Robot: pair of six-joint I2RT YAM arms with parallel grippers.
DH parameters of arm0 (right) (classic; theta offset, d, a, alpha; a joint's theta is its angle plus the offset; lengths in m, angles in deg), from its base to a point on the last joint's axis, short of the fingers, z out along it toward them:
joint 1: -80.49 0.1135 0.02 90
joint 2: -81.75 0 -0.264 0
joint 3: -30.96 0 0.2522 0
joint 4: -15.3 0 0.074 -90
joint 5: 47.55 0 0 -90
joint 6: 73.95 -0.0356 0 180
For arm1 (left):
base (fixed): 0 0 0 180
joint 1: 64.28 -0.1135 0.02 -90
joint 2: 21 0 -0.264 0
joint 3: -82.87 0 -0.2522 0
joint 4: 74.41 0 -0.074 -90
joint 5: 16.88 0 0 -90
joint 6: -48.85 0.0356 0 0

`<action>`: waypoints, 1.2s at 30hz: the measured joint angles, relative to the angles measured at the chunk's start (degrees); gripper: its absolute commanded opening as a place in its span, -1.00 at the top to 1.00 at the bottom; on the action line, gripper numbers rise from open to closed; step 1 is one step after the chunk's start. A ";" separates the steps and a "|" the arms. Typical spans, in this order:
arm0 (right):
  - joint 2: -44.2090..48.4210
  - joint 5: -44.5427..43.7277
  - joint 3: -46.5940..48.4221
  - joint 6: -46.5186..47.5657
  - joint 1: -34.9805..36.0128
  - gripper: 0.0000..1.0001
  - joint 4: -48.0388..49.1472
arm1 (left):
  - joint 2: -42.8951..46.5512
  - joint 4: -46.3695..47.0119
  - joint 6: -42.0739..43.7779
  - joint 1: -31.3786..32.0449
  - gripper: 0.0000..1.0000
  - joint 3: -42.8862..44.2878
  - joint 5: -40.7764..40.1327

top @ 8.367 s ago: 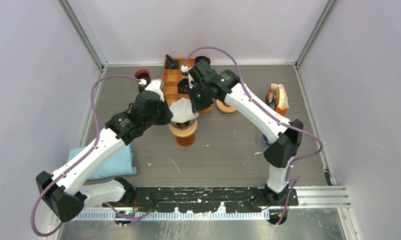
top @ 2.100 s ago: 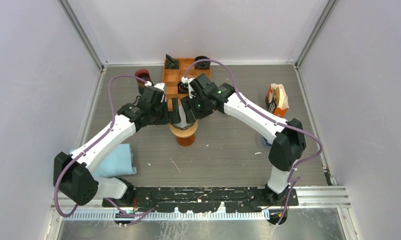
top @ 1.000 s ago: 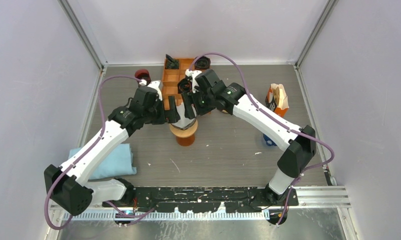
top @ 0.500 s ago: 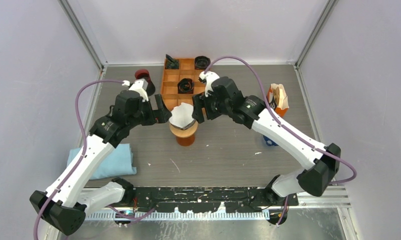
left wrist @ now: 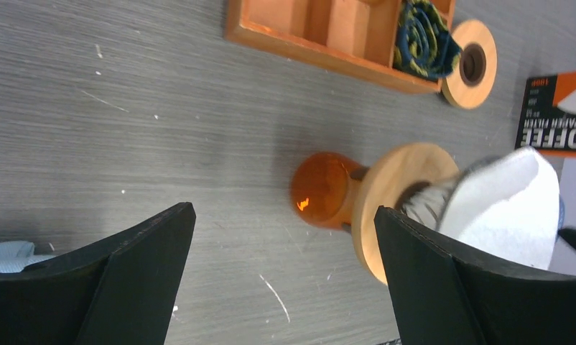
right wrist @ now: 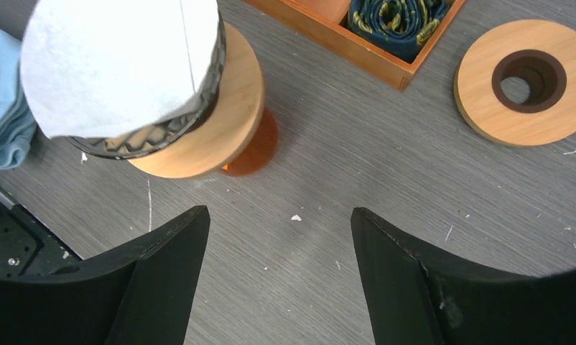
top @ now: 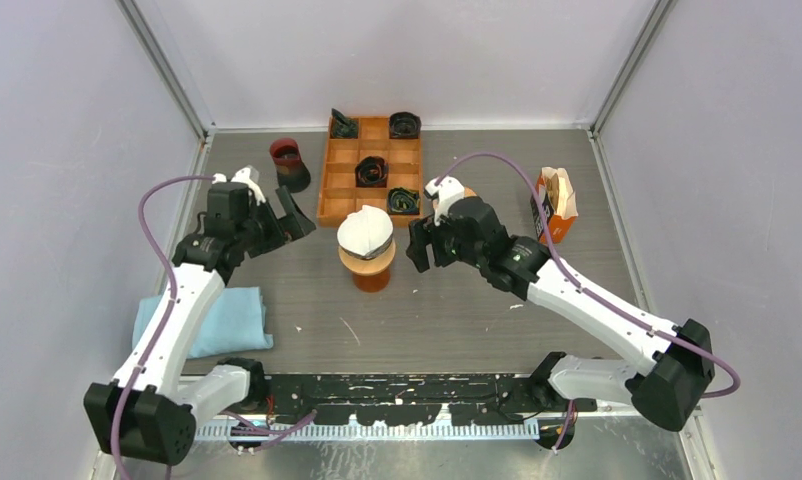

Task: Place the coffee filter in the dripper
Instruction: Pick up the coffee server from the corner of the board.

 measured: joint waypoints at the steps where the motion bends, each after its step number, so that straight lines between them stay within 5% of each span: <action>1: 0.63 -0.17 -1.29 0.02 0.00 -0.58 0.85 | -0.81 0.46 -0.15 -1.25 -0.98 0.00 0.59; 9: 7.56 -1.38 -10.88 1.27 -0.04 -0.69 9.18 | -12.22 3.80 -2.03 -9.29 -0.98 3.02 2.54; 17: 14.25 -5.18 -15.93 4.04 -0.26 -0.78 16.48 | -26.36 5.84 -3.13 -13.22 -0.98 16.68 2.32; 24: 16.68 -6.75 -21.29 6.21 -0.26 -0.91 22.53 | -38.73 6.10 -3.02 -13.57 -0.78 30.05 1.09; 36: 13.51 -7.21 -22.91 8.26 -0.26 -0.92 27.67 | -58.84 0.66 -0.22 -13.55 -0.12 51.21 -2.05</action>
